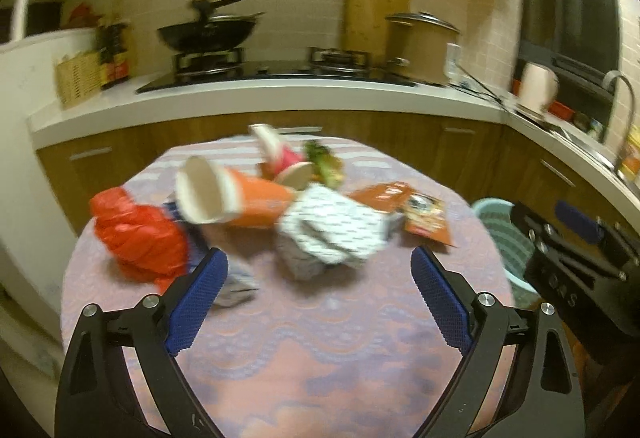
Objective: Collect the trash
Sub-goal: 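Grasp the red plastic bag with the left tool while the right tool reaches toward the white dotted paper bag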
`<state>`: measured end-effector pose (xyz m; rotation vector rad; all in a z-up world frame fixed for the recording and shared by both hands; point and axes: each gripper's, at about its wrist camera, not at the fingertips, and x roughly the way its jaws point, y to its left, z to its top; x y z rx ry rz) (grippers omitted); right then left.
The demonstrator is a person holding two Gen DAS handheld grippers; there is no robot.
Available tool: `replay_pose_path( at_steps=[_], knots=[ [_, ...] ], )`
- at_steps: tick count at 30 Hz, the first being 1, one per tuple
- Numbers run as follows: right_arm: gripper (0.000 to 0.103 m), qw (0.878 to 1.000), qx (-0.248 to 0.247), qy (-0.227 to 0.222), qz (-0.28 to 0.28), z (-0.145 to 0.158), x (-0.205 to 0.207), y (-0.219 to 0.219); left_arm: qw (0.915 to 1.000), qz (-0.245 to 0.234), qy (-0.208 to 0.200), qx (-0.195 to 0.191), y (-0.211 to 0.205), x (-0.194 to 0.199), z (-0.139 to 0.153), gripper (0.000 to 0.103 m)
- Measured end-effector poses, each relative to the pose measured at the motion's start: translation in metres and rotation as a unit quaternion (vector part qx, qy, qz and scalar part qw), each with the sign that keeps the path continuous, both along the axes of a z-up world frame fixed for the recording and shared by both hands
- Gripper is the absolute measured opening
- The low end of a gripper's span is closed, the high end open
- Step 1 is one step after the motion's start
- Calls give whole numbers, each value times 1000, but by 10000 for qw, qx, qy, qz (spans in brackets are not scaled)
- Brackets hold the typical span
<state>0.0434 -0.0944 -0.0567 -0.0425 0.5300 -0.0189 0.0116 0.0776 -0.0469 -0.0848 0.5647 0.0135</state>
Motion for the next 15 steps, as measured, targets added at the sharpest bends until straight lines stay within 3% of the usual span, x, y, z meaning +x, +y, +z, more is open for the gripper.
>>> replay_pose_path(
  at_steps=[4,9,15],
  knots=[
    [53,9996,-61,121,267,-9,10,21,9972,736,-6,-114,49,3,-2,90],
    [53,9978,-208,169,606,-16,18,51,9859,1645,139,-278,122,10,-8,90],
    [53,9947,-205,243,976,-22,28,71,9836,1676,488,-451,161,28,-22,90]
  ],
)
